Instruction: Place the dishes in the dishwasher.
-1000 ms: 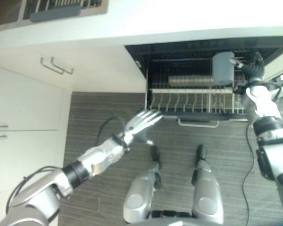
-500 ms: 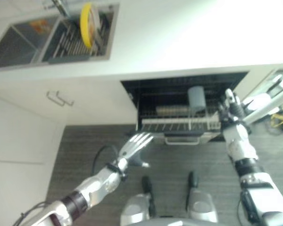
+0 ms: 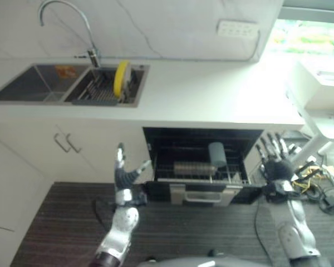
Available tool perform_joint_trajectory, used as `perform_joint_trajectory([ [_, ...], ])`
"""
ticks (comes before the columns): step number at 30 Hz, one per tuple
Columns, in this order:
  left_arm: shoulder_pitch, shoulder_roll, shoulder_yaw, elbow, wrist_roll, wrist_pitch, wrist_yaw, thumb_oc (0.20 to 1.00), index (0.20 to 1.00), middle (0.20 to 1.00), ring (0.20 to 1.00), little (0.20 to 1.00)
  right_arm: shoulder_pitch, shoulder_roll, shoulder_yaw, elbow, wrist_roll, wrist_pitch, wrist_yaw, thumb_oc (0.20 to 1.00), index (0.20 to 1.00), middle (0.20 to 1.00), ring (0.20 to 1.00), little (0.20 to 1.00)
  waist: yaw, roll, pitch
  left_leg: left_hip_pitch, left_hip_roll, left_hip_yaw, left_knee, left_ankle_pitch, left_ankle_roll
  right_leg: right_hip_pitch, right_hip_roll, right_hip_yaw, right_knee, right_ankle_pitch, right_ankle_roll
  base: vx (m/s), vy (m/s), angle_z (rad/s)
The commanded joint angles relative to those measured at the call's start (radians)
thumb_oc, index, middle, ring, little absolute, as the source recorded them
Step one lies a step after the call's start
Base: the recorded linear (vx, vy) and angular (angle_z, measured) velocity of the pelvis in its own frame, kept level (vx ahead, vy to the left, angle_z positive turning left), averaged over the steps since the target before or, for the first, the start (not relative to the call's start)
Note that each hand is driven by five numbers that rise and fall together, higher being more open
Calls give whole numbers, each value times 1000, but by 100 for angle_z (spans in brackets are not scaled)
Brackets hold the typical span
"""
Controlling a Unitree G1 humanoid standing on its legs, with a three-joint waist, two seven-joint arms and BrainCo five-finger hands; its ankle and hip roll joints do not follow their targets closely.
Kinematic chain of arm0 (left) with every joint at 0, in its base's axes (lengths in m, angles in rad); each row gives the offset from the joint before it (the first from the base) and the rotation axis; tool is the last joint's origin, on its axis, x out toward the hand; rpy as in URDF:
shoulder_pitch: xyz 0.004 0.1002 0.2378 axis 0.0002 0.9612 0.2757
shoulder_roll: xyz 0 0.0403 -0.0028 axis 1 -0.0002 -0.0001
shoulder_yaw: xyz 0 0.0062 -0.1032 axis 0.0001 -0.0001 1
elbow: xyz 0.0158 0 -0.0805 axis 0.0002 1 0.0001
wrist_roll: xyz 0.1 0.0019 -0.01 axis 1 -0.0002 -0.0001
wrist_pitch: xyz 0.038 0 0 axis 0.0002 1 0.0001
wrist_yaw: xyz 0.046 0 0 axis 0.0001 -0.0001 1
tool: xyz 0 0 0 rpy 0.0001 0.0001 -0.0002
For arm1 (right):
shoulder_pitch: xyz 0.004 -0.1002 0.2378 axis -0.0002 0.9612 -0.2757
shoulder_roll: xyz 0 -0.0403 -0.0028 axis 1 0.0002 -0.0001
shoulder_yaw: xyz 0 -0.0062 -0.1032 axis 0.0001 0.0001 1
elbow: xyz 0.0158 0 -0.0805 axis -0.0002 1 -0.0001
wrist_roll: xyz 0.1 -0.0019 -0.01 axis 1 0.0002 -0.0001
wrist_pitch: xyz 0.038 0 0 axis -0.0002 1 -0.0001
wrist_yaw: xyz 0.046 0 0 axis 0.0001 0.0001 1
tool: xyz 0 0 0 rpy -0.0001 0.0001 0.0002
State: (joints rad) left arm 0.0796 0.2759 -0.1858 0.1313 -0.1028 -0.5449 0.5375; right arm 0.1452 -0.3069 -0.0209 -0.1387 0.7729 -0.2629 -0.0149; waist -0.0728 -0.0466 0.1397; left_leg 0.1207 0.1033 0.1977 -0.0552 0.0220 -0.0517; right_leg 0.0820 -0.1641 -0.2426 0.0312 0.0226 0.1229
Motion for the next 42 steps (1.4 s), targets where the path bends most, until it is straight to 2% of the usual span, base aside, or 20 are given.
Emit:
perform_joint_trajectory([
  [1, -98, 82, -5, -117, -13, -52, -68, 1000, 1000, 1000, 1000, 1000, -92, -32, -34, -36, -38, -103, 50, 1000, 1000, 1000, 1000, 1000, 1, 13, 42, -33, 16, -21, 100, -110, 38, -28, -101, 37, 172, -93, 69, -15, 283, 9],
  [2, -106, 93, 23, -153, -50, -20, -98, 1000, 1000, 1000, 1000, 1000, -85, -22, -34, -50, -53, -114, 48, 1000, 1000, 1000, 1000, 1000, 1, 16, 43, -32, -11, -28, 90, -118, 51, -52, -121, 53, 193, -44, 85, -16, 233, -1],
  [4, -118, 115, 50, -187, -116, 7, -186, 1000, 1000, 1000, 1000, 1000, -82, -9, -22, -65, -70, -116, 52, 1000, 1000, 1000, 1000, 1000, 7, 27, 39, -29, -31, -20, 70, -121, 64, -76, -122, 45, 220, -28, 93, -28, 275, -1],
  [6, -116, 139, 66, -223, -179, 56, -294, 1000, 1000, 1000, 1000, 1000, -94, -15, -1, -64, -86, -81, 63, 1000, 1000, 1000, 1000, 1000, 13, 49, 30, -40, -60, -22, 43, -117, 79, -97, 24, 66, 271, -112, 55, 8, 296, -33],
  [7, -124, 140, 72, -216, -213, 71, -348, 1000, 1000, 1000, 1000, 1000, -96, -26, 5, -39, -120, -90, 81, 1000, 1000, 1000, 1000, 1000, 2, 53, 23, -50, -92, -45, 50, -116, 80, -108, 126, 104, 278, -152, 11, 56, 146, -15],
  [12, -119, 125, 94, -171, -212, 55, -320, 1000, 1000, 1000, 1000, 1000, -107, -53, 11, 12, -117, -105, 106, 1000, 1000, 1000, 1000, 1000, 2, 48, 26, -61, -117, -60, 117, -132, 69, -58, 165, 100, 159, -181, -44, 80, -105, 24],
  [14, -87, 116, 100, -191, -182, 41, -307, 1000, 1000, 1000, 1000, 1000, -108, -61, 12, 19, -152, -118, 103, 1000, 1000, 1000, 1000, 1000, 0, 30, 27, -108, -125, -12, 271, -193, 70, -41, 144, 92, 136, -181, -64, 72, -143, 38],
  [15, -84, 112, 97, -194, -178, 44, -298, 1000, 1000, 1000, 1000, 1000, -107, -65, 9, 21, -167, -121, 103, 1000, 1000, 1000, 1000, 1000, -1, 22, 33, -148, -114, 3, 349, -200, 62, -35, 136, 85, 134, -178, -73, 39, -56, 30],
  [16, -93, 109, 95, -192, -184, 48, -293, 1000, 1000, 1000, 1000, 1000, -111, -80, 12, 30, -158, -120, 106, 1000, 1000, 1000, 1000, 1000, -4, 19, 45, -207, -70, 7, 434, -159, 39, -31, 138, 82, 144, -183, -86, 42, -8, 27],
  [18, -103, 109, 94, -190, -174, 43, -281, 1000, 1000, 1000, 1000, 1000, -119, -83, 18, 38, -170, -129, 110, 1000, 1000, 1000, 1000, 1000, -8, 26, 48, -214, -41, 4, 426, -133, 30, -32, 140, 85, 159, -192, -91, 100, 131, 11],
  [20, -105, 110, 100, -195, -179, 45, -264, 1000, 1000, 1000, 1000, 1000, -125, -86, 30, 36, -212, -137, 108, 1000, 1000, 1000, 1000, 1000, -9, 43, 48, -196, 11, -25, 318, -68, 9, -27, 143, 98, 170, -210, -88, 196, 306, -5],
  [23, -99, 114, 118, -192, -207, 52, -277, 1000, 1000, 1000, 1000, 1000, -118, -113, 34, 15, -237, -140, 96, 1000, 1000, 1000, 1000, 1000, -14, 65, 43, -181, 132, -73, 172, 63, -44, -10, 129, 120, 183, -247, -77, 293, 396, -22],
  [28, -88, 110, 119, -182, -218, 28, -330, 1000, 1000, 1000, 1000, 1000, -98, -136, 11, 7, -226, -149, 86, 1000, 1000, 1000, 1000, 1000, -31, 84, 49, -165, 185, -70, 130, 80, -61, -16, 85, 118, 248, -287, -59, 286, 397, -18],
  [29, -89, 114, 121, -174, -236, 34, -352, 1000, 1000, 1000, 1000, 1000, -93, -139, 2, 12, -220, -152, 73, 1000, 1000, 1000, 1000, 1000, -34, 93, 48, -155, 165, -64, 130, 20, -54, -27, 58, 117, 295, -306, -45, 403, 556, 4],
  [32, -121, 120, 104, -161, -212, 50, -370, 1000, 1000, 1000, 1000, 1000, -80, -115, -15, 14, -165, -149, 71, 1000, 1000, 1000, 1000, 1000, -30, 91, 37, -153, 86, -87, 148, -40, -25, -46, 3, 111, 334, -296, -7, 350, 434, -12],
  [36, -150, 137, 90, -156, -161, 76, -375, 1000, 1000, 1000, 1000, 1000, -75, -83, -20, -3, -197, -154, 51, 1000, 1000, 1000, 1000, 1000, -14, 78, 21, -133, -9, -77, 137, -82, 40, -69, -62, 100, 373, -216, 44, 270, 324, 6],
  [38, -136, 153, 104, -174, -128, 87, -344, 1000, 1000, 1000, 1000, 1000, -82, -66, -20, -15, -191, -133, 79, 1000, 1000, 1000, 1000, 1000, 18, 74, 20, -116, -28, -28, 120, -98, 60, -83, -80, 34, 406, -180, 48, 130, 249, -24],
  [40, -129, 166, 112, -193, -132, 95, -337, 1000, 1000, 1000, 1000, 1000, -88, -68, -16, -23, -197, -121, 74, 1000, 1000, 1000, 1000, 1000, 24, 69, 25, -114, -36, 4, 106, -101, 68, -92, -16, 18, 390, -201, 41, 65, 129, -95],
  [41, -130, 173, 121, -196, -148, 95, -343, 1000, 1000, 1000, 1000, 1000, -87, -73, -12, -23, -199, -125, 68, 1000, 1000, 1000, 1000, 1000, 17, 61, 31, -117, -50, 16, 106, -102, 67, -101, 56, 14, 358, -202, 18, 86, 80, -72],
  [42, -131, 174, 127, -199, -151, 98, -344, 1000, 1000, 1000, 1000, 1000, -91, -77, -10, -18, -197, -134, 70, 1000, 1000, 1000, 1000, 1000, 17, 54, 32, -120, -60, 30, 109, -100, 63, -95, 95, -2, 314, -211, -4, 87, 84, -32],
])
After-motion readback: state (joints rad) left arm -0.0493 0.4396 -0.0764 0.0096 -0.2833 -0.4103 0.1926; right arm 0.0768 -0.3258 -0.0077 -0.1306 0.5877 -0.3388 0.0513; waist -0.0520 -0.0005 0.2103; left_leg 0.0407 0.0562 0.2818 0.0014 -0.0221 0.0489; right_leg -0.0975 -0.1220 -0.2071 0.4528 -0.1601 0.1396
